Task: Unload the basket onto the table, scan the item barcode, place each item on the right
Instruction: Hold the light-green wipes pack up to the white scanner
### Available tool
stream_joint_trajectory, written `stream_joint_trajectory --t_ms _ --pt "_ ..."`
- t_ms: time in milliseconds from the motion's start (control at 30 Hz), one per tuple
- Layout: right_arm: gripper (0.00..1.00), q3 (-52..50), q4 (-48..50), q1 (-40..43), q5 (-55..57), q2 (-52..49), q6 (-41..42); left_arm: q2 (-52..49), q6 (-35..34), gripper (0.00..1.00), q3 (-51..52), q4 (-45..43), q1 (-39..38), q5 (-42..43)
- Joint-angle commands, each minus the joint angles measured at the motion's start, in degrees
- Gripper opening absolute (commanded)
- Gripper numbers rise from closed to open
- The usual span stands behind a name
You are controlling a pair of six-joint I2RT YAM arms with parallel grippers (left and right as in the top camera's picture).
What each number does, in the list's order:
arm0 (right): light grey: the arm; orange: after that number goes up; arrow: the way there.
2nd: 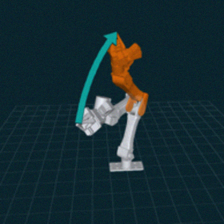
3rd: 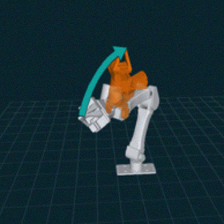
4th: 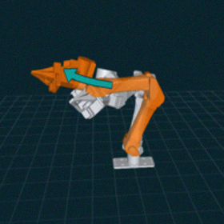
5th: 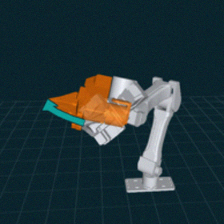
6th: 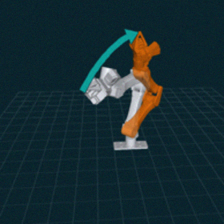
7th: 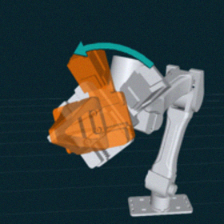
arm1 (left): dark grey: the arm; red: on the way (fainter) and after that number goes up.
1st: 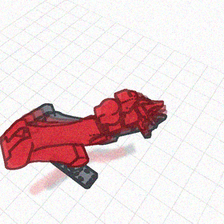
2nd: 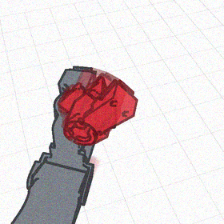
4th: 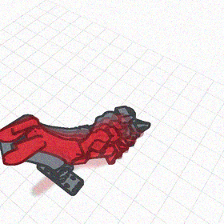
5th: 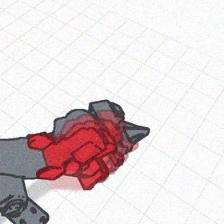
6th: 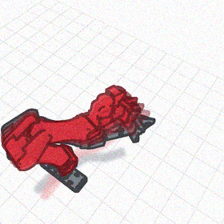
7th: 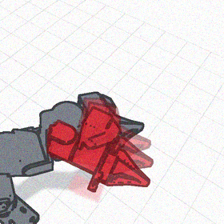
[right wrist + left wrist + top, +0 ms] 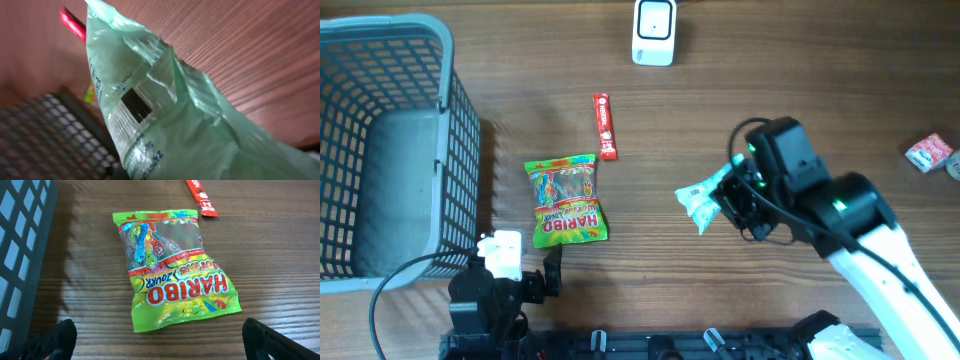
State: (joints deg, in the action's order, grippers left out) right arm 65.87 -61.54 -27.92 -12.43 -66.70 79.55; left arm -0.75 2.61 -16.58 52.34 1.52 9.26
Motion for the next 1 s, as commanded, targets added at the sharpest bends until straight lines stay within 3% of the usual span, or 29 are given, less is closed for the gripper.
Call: stream_joint_trajectory --t_ms 0,133,200,267,333,367,467,600,667,767,867,967 --pt "0.04 0.17 0.81 0.00 -2.40 3.21 -0.42 0.44 -0.52 1.00 -0.07 -0.15 0.26 -0.13" --pt "0.04 0.17 5.25 0.00 -14.51 3.54 -22.27 0.44 -0.52 1.00 -0.07 -0.15 0.26 -0.15" --pt "0.04 0.17 6.75 0.00 -14.53 3.50 -30.49 0.44 -0.52 1.00 -0.07 -0.15 0.26 -0.13" --pt "0.05 0.17 12.20 -0.02 -3.26 3.04 -43.15 0.44 -0.52 1.00 -0.07 -0.15 0.26 -0.13" --pt "0.05 0.17 23.28 0.00 16.55 0.57 -53.31 0.44 -0.52 1.00 -0.07 -0.15 0.26 -0.13" --pt "0.05 0.15 29.94 0.00 21.92 -2.03 -59.06 0.44 -0.52 1.00 -0.07 -0.15 0.26 -0.13" --pt "0.05 0.15 48.89 0.00 23.08 -13.22 -75.65 0.44 -0.52 1.00 -0.07 -0.15 0.26 -0.13" --pt "0.05 0.17 74.14 0.00 28.44 -29.68 -89.88 0.44 -0.52 1.00 -0.07 -0.15 0.26 -0.13" --pt "0.05 0.17 90.09 0.00 30.14 -39.63 -104.08 0.44 -0.52 1.00 -0.07 -0.15 0.26 -0.13" --pt "0.05 1.79 110.03 0.04 31.61 -52.17 -117.52 0.44 -0.52 1.00 -0.07 -0.15 0.26 -0.13" --pt "0.05 9.16 116.04 0.22 32.35 -63.28 -129.41 0.44 -0.52 1.00 -0.07 -0.15 0.26 -0.13" --pt "0.05 19.45 118.84 1.09 33.92 -70.47 -130.73 0.44 -0.50 1.00 -0.07 -0.15 0.26 -0.13"
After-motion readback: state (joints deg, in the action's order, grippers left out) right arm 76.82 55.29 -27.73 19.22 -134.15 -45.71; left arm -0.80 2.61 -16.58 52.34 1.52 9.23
